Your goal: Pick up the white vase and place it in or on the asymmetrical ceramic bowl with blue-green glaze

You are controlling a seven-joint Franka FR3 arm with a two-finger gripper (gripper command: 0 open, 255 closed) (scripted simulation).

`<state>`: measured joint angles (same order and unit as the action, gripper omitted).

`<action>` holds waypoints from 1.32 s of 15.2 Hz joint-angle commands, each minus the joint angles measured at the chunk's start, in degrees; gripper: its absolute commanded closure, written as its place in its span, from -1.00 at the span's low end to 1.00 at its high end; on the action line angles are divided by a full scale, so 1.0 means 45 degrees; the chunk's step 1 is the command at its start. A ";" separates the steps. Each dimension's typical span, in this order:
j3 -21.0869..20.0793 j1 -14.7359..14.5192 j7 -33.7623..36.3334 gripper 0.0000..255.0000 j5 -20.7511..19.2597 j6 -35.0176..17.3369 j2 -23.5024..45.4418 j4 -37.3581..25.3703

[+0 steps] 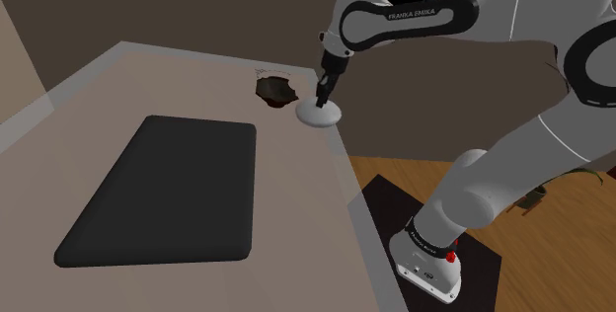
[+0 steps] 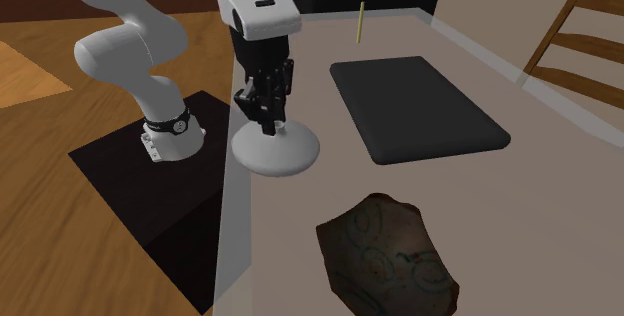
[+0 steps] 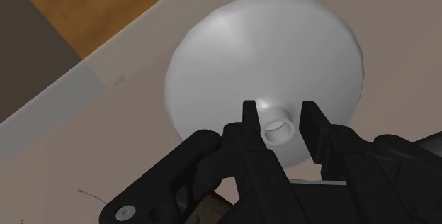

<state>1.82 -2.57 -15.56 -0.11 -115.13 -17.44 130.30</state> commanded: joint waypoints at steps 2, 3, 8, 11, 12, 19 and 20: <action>0.0002 0.0004 -0.0005 1.00 -0.0005 0.0559 -0.0142 -0.0416; 0.0001 0.0004 -0.0003 1.00 -0.0005 0.0733 -0.0171 -0.0561; -0.0005 0.0002 0.0004 1.00 -0.0006 0.1598 -0.0271 -0.1327; -0.0008 0.0001 0.0007 1.00 -0.0005 0.2114 -0.0297 -0.1816; -0.0009 0.0001 0.0007 1.00 -0.0005 0.2221 -0.0299 -0.1921; 0.0278 0.0139 -0.0459 1.00 0.0109 0.2907 0.3240 -0.6141; 0.0313 0.0164 -0.0524 1.00 0.0139 0.3075 0.3766 -0.6834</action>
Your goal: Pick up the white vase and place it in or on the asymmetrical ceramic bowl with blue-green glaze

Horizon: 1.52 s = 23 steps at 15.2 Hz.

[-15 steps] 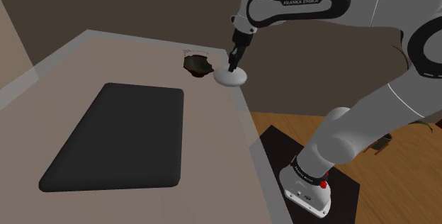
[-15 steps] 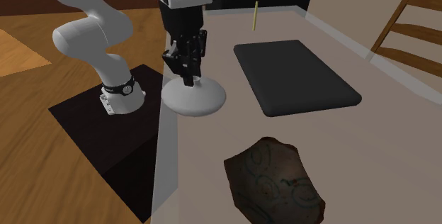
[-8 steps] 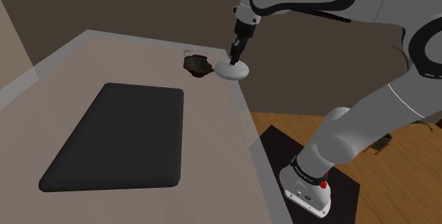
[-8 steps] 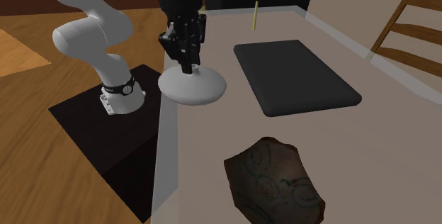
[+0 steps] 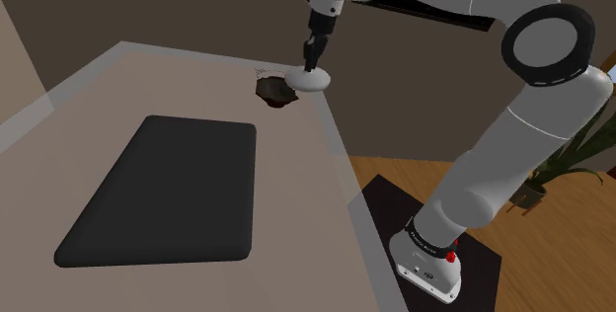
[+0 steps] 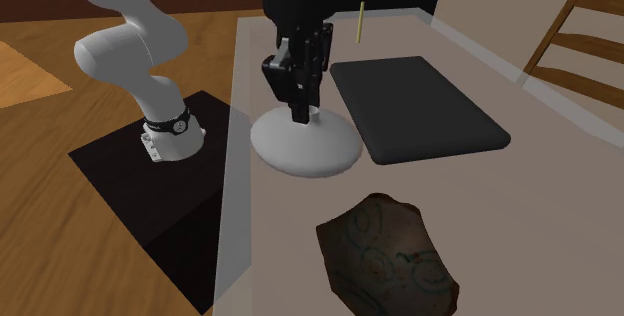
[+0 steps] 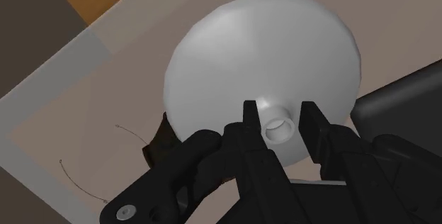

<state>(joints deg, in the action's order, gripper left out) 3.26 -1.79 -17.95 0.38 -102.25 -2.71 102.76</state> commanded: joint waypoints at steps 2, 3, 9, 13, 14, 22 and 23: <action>0.0056 0.0051 -0.0120 1.00 0.0099 0.0613 0.1578 -0.2196; 0.0084 0.0087 -0.0181 1.00 0.0139 0.0847 0.2143 -0.2993; 0.0176 0.0434 -0.0481 1.00 0.0440 0.3058 0.6265 -0.9314; 0.0143 0.0633 -0.0529 1.00 0.0548 0.4038 0.8209 -1.2237; 0.0147 0.0613 -0.0535 1.00 0.0538 0.3735 0.8026 -1.1750; 0.0161 0.0512 -0.0570 1.00 0.0494 0.1799 0.7186 -0.8973; 0.0162 0.0504 -0.0573 1.00 0.0491 0.1591 0.7127 -0.8706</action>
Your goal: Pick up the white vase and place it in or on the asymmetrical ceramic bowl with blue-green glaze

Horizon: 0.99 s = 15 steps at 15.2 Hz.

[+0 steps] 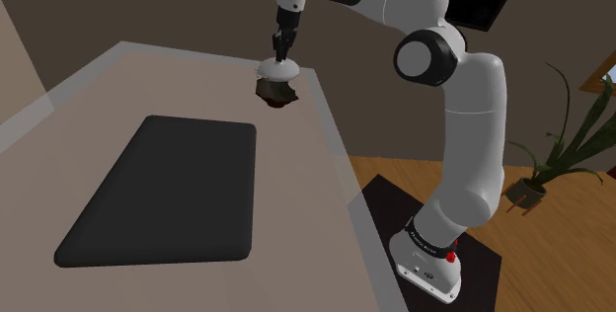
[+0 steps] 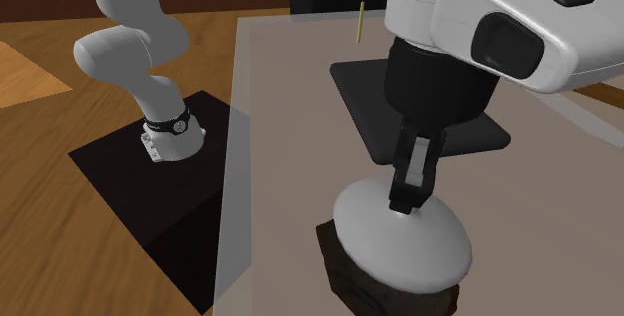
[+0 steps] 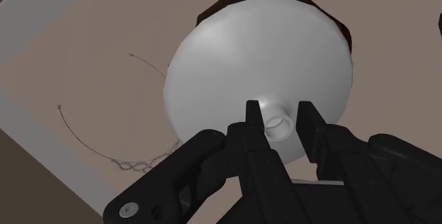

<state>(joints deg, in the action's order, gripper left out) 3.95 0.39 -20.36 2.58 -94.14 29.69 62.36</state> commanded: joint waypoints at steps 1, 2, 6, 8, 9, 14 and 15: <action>0.0009 0.0011 -0.0041 1.00 -0.0001 -0.0416 -0.0125 0.0527; 0.0009 0.0004 -0.0044 1.00 -0.0003 -0.0615 -0.0170 0.0771; 0.0008 -0.0020 -0.0058 1.00 -0.0006 -0.1374 -0.0294 0.1655; 0.0007 -0.0029 -0.0064 1.00 -0.0006 -0.1735 -0.0327 0.2050; 0.0006 -0.0033 -0.0068 1.00 -0.0006 -0.1909 -0.0337 0.2233; 0.0006 -0.0033 -0.0068 1.00 -0.0006 -0.1909 -0.0337 0.2233; 0.0006 -0.0033 -0.0068 1.00 -0.0006 -0.1909 -0.0337 0.2233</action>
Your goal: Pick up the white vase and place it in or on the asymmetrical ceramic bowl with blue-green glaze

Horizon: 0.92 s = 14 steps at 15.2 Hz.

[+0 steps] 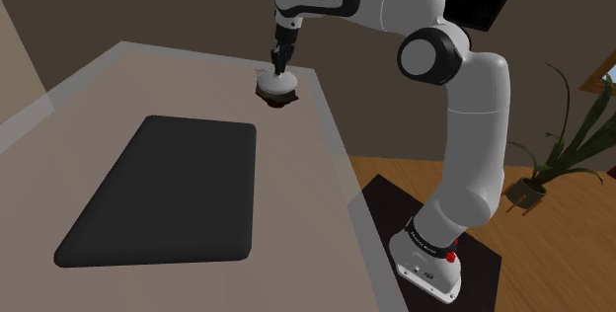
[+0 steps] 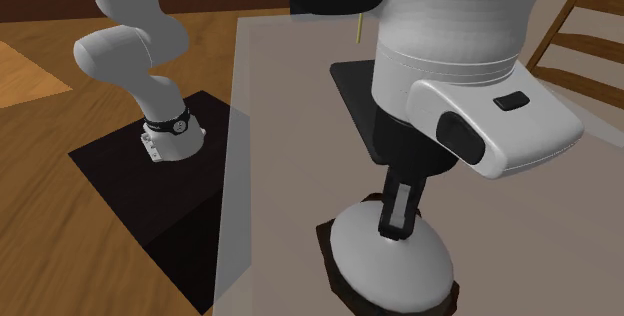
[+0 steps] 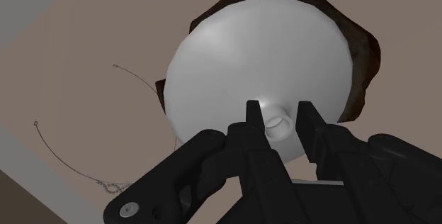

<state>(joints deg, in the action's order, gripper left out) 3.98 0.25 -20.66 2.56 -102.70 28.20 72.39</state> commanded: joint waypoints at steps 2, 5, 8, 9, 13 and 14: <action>0.0000 0.0000 0.0000 1.00 0.0000 -0.0006 -0.0005 0.0004; 0.0000 0.0000 -0.0001 -1.00 0.0000 -0.0006 -0.0005 0.0004; 0.0000 0.0000 -0.0001 -1.00 0.0000 -0.0006 -0.0005 0.0005; 0.0003 0.0011 0.0006 -1.00 -0.0002 0.0424 -0.0001 -0.0431; 0.0007 0.0054 0.0021 -1.00 0.0004 0.1717 0.0161 -0.1886; 0.0007 0.0054 0.0021 -1.00 0.0003 0.1714 0.0158 -0.1880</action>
<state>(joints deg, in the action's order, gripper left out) 4.00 0.45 -20.55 2.56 -95.52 28.67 64.64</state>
